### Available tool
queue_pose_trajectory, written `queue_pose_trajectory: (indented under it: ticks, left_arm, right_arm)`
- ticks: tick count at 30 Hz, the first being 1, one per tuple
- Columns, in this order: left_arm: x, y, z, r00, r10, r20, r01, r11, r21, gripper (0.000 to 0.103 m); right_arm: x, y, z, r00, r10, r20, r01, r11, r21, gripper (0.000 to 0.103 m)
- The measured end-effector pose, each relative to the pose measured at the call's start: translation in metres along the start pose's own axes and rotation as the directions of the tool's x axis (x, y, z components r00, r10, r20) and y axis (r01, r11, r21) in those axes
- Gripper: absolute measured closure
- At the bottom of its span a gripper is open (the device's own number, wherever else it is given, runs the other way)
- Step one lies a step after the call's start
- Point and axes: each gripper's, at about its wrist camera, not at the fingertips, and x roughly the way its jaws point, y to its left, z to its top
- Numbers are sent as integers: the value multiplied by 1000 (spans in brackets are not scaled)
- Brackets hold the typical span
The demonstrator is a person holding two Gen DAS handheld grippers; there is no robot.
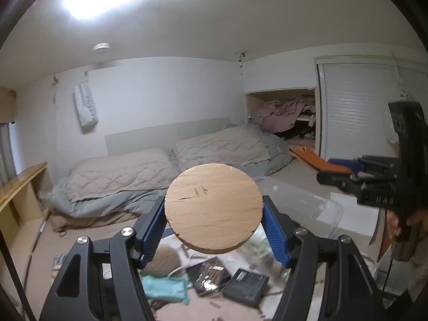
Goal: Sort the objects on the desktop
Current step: 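Carry the disc and leather strip over the clear plastic bin with both grippers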
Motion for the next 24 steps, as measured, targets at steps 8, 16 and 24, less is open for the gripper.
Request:
queue_pose_trajectory:
  ticks: [8, 16, 24]
  left_arm:
    - [56, -38, 9, 997, -82, -6, 81, 997, -17, 35]
    - [100, -55, 5, 992, -127, -15, 126, 991, -46, 35]
    - [139, -53, -5, 987, -149, -61, 145, 987, -66, 35]
  right_arm:
    - [29, -49, -18, 990, -125, -70, 129, 990, 58, 58]
    - [74, -92, -43, 966, -194, -168, 215, 970, 117, 58]
    - [126, -124, -66, 936, -218, -275, 264, 954, 143, 58]
